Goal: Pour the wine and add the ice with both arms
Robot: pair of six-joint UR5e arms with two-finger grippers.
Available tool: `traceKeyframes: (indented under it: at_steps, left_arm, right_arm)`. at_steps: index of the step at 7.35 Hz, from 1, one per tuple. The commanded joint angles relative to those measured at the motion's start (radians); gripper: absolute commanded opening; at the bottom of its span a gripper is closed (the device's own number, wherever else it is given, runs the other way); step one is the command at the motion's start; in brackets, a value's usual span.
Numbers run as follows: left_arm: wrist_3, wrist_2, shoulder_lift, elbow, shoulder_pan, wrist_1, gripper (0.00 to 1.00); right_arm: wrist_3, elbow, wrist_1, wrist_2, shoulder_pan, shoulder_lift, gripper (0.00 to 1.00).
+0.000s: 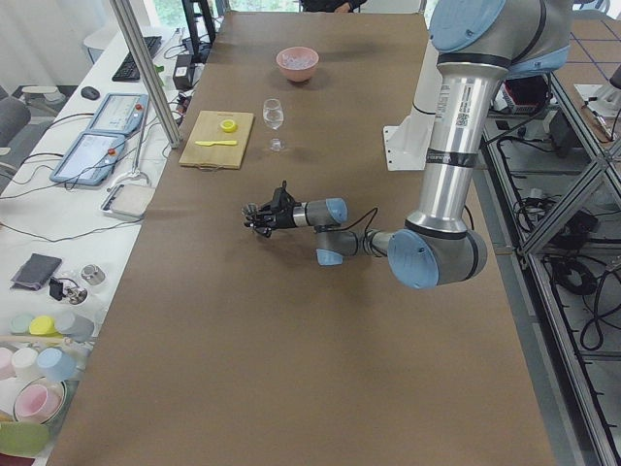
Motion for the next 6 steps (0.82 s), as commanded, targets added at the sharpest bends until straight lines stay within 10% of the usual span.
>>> traceKeyframes:
  at_steps: [1,4,6]
  left_arm:
    - [0.000,0.008,0.000,-0.001,0.009,0.003,0.00]
    - [0.002,0.006,-0.002,-0.010,0.009,0.007,0.00]
    - [0.011,0.006,-0.002,-0.010,0.009,0.011,0.17]
  right_arm:
    - [0.000,-0.002,0.000,0.000,0.000,0.000,1.00]
    - [0.000,-0.001,0.002,0.000,0.000,0.000,1.00]
    - [0.000,0.004,0.000,0.002,0.000,0.000,1.00]
